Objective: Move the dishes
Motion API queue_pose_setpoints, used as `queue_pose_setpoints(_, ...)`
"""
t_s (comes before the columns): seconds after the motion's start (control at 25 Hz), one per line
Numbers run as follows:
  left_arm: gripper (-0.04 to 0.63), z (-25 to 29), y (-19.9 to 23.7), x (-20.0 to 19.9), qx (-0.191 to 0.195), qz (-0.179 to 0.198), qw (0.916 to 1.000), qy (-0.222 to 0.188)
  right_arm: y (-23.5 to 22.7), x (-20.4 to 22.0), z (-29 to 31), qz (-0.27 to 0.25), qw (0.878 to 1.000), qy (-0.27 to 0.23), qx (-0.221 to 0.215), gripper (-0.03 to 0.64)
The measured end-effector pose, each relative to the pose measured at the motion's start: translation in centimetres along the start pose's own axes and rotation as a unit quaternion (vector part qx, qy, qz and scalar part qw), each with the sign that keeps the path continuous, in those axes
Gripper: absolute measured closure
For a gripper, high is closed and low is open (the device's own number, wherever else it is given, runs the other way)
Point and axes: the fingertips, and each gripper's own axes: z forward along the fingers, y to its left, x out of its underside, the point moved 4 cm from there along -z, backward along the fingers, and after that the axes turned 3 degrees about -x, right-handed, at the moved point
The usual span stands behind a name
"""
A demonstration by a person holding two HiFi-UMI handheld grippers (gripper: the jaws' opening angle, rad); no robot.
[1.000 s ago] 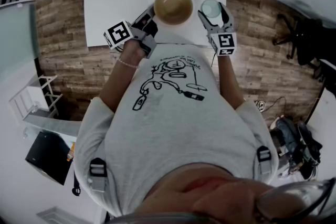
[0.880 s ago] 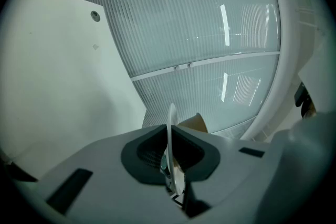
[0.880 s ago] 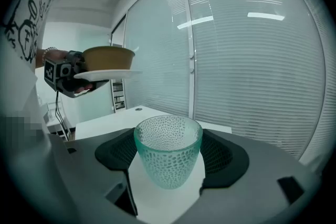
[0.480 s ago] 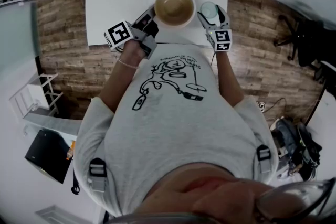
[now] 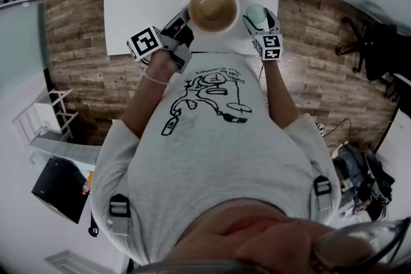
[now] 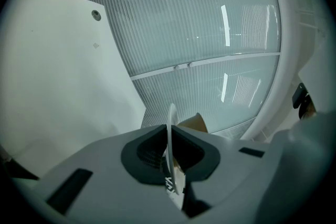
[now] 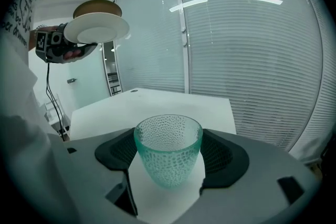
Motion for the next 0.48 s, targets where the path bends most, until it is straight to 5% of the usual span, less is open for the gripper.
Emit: queue_pose_setpoints(0.48, 0.577, 0.4, -0.3, -0.3, 0.003, 0.000, 1.0000, -0.002, -0.4, 1.4, 0.5, 0.002, 1.000, 0.015, -0.004, 0.239)
